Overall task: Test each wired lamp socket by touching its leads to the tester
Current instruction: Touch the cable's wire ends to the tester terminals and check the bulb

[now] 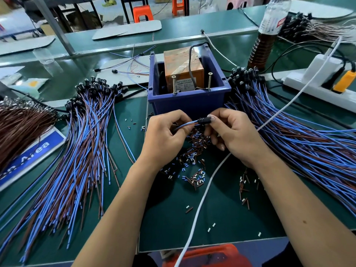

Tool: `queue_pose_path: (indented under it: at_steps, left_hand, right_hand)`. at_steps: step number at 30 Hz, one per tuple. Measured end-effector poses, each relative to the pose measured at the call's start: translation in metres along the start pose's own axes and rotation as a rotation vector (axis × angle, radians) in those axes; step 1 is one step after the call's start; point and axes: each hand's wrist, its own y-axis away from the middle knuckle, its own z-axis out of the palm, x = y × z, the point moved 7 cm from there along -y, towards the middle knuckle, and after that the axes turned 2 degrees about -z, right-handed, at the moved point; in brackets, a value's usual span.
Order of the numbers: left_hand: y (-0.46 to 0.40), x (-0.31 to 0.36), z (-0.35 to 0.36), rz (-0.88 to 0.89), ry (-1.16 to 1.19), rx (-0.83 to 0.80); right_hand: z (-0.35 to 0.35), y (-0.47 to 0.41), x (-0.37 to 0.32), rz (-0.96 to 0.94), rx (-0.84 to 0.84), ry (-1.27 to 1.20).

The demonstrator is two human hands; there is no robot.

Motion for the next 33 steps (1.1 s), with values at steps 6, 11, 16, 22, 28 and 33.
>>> queue_pose_path:
  at_steps: [6, 11, 16, 22, 28, 33]
  left_hand:
    - [0.001, 0.009, 0.005, 0.045, -0.01, 0.019]
    - [-0.001, 0.003, 0.006, 0.024, -0.055, 0.052]
    - [-0.001, 0.001, 0.009, -0.029, -0.054, 0.031]
    - [0.0, 0.002, 0.01, -0.076, -0.028, 0.036]
    - [0.001, 0.004, 0.007, -0.105, -0.03, 0.03]
    - [0.001, 0.006, 0.004, -0.086, -0.025, 0.035]
  right_hand:
    - [-0.002, -0.001, 0.005, -0.003, 0.025, 0.123]
    - [0.001, -0.001, 0.006, -0.051, 0.025, 0.174]
    - [0.0, 0.0, 0.002, -0.077, 0.077, 0.169]
    - [0.002, 0.002, 0.0, -0.017, 0.09, 0.077]
    - [0.005, 0.004, -0.005, -0.033, 0.06, 0.092]
    - [0.005, 0.006, -0.009, -0.094, 0.057, 0.151]
